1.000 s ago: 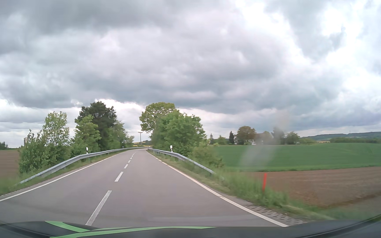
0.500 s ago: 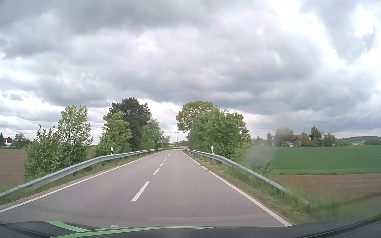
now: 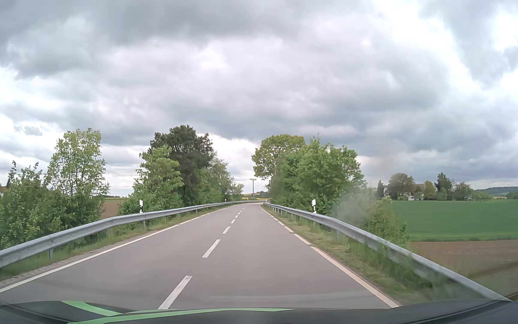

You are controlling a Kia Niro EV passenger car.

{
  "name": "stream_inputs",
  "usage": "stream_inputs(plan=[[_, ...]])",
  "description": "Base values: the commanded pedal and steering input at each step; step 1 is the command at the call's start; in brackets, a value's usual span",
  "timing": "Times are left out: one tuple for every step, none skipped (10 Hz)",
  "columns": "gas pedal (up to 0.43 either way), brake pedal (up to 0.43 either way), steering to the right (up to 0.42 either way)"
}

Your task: Follow the waypoints while adhering to traffic rules and regulations

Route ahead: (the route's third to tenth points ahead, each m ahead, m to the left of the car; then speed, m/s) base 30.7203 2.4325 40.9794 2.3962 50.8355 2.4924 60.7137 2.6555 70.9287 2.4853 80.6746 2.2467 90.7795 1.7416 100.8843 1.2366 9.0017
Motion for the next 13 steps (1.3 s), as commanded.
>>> stream_inputs(plan=[[0.441,0.0,-0.023],[0.441,0.0,-0.021],[0.441,0.0,-0.02],[0.449,0.0,-0.017],[0.449,0.0,-0.014],[0.449,0.0,-0.012],[0.449,0.0,-0.01],[0.449,0.0,-0.008],[0.449,0.0,-0.007],[0.449,0.0,-0.004],[0.449,0.0,-0.004],[0.449,0.0,-0.003],[0.449,0.0,-0.003]])
